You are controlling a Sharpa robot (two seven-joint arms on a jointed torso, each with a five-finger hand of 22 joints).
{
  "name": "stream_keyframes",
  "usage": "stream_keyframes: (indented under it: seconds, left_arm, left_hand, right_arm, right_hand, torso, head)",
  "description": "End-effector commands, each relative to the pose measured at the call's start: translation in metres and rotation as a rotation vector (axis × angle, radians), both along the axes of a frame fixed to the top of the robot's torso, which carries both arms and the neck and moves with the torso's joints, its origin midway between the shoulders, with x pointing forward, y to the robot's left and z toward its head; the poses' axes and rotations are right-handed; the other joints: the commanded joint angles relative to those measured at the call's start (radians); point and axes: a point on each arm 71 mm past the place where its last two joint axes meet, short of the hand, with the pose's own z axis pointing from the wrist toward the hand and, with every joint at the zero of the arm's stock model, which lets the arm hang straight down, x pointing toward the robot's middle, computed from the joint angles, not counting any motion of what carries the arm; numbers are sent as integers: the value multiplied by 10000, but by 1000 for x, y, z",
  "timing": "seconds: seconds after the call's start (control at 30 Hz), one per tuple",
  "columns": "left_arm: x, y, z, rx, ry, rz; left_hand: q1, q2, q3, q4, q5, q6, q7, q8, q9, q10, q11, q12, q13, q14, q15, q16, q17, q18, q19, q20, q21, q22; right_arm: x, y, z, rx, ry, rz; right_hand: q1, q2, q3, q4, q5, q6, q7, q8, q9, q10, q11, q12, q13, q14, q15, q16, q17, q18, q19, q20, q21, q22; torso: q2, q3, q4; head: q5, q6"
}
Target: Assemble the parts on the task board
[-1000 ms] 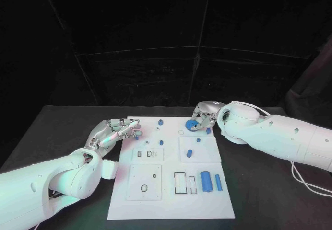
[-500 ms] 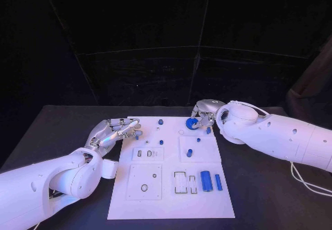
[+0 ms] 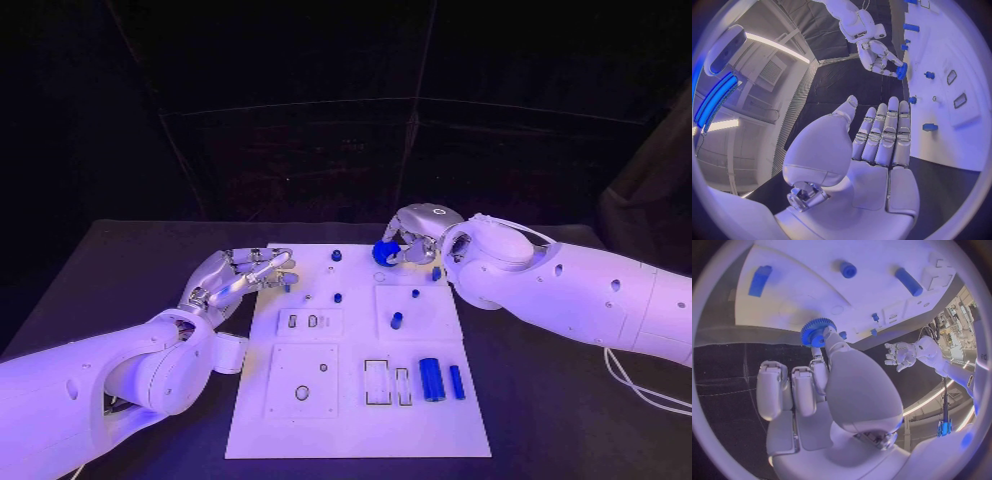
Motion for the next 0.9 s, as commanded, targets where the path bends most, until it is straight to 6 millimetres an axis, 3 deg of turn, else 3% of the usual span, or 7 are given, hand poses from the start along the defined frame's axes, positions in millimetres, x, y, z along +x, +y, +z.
stream_keyframes:
  seconds: [0.03,0.4,0.9]
  left_arm:
    - [-1,-2,1,-43,-32,-163]
    - [-1,-4,1,-67,-30,-220]
    - [0,-4,2,-55,-38,-207]
  left_hand:
    - [11,109,2,-34,-14,-64,78,-46,-3,-58,24,-39,-8,-65,24,-64,6,75,-19,57,-68,-3]
    - [11,109,2,-34,-14,-64,78,-46,-3,-58,24,-39,-8,-65,24,-64,6,75,-19,57,-68,-3]
    - [22,116,16,-58,-15,-61,78,-47,-3,-59,24,-41,-8,-66,24,-73,7,75,-14,57,-73,-1]
  right_arm:
    - [-3,16,6,499,-324,96]
    - [-4,66,4,588,-160,791]
    - [-1,89,-9,-39,278,906]
  right_hand:
    - [-345,-97,438,282,113,562,-223,-79,98,205,-146,-61,132,756,-23,1,1202,-165,61,-4,47,959]
    - [-506,-216,584,266,239,561,-202,-161,98,187,-129,-114,109,754,-8,-9,1189,-166,65,13,50,969]
    - [-761,-397,684,230,475,553,-172,-271,103,149,-99,-202,65,742,21,-42,1135,-165,62,42,48,973]
  torso:
    - [0,-7,6]
    - [7,-3,10]
    - [9,15,-3]
  head:
    - [24,-13]
    - [77,-15]
    - [100,-26]
